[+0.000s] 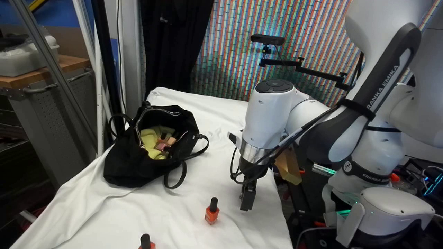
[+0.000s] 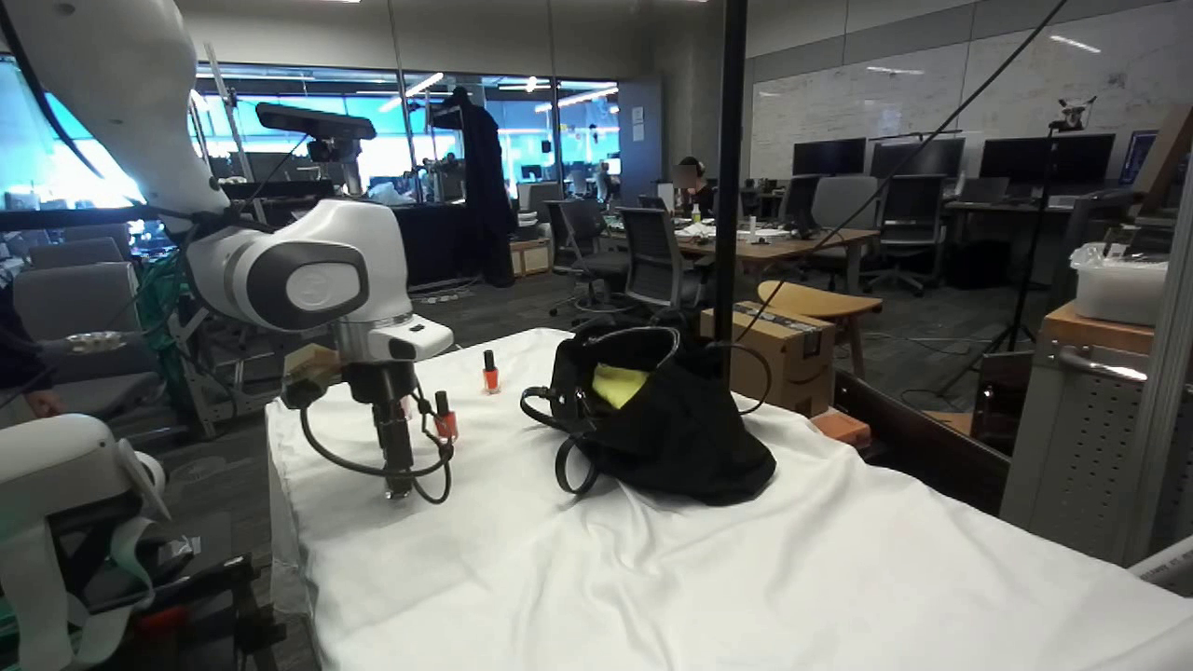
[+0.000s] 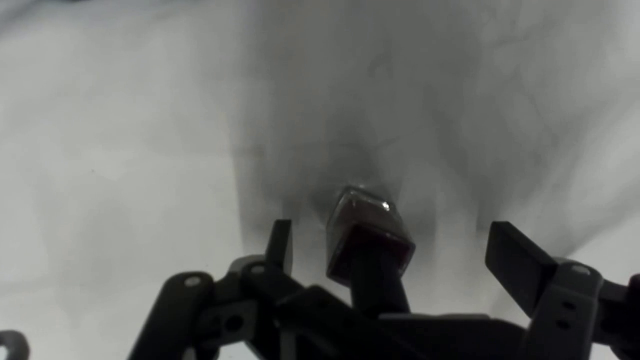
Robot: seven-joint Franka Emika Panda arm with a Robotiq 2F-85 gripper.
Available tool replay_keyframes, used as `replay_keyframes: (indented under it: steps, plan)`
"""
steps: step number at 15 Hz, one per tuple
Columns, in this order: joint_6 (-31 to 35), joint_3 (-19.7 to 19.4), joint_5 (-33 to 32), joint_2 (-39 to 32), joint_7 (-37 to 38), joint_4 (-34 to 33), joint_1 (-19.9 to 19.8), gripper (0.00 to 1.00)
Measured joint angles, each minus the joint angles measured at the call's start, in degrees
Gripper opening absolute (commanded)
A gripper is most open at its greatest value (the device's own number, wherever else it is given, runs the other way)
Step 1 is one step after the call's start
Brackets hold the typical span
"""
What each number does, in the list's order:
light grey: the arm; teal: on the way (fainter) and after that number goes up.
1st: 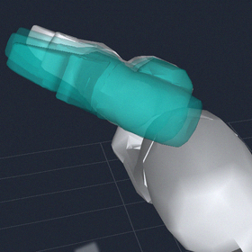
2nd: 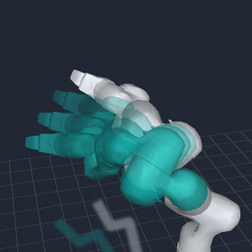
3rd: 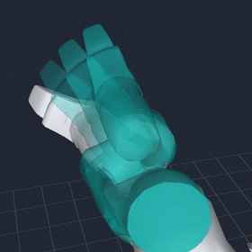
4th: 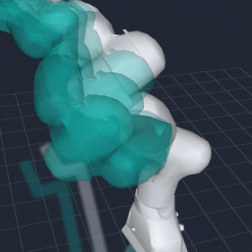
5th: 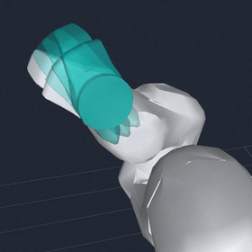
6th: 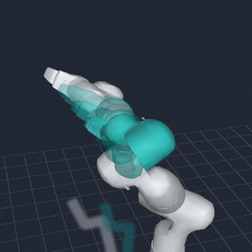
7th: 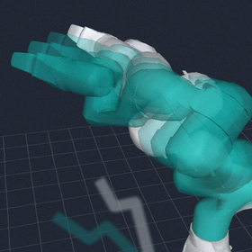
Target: Pick up the nail polish and put them in the bag
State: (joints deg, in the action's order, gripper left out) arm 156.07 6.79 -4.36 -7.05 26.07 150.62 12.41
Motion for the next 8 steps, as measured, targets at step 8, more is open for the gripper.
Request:
replay_keyframes:
  steps: [8]
  plan:
    - [-0.5,0.0,1.8,0.01,-0.95,-0.11,-0.03,0.6]
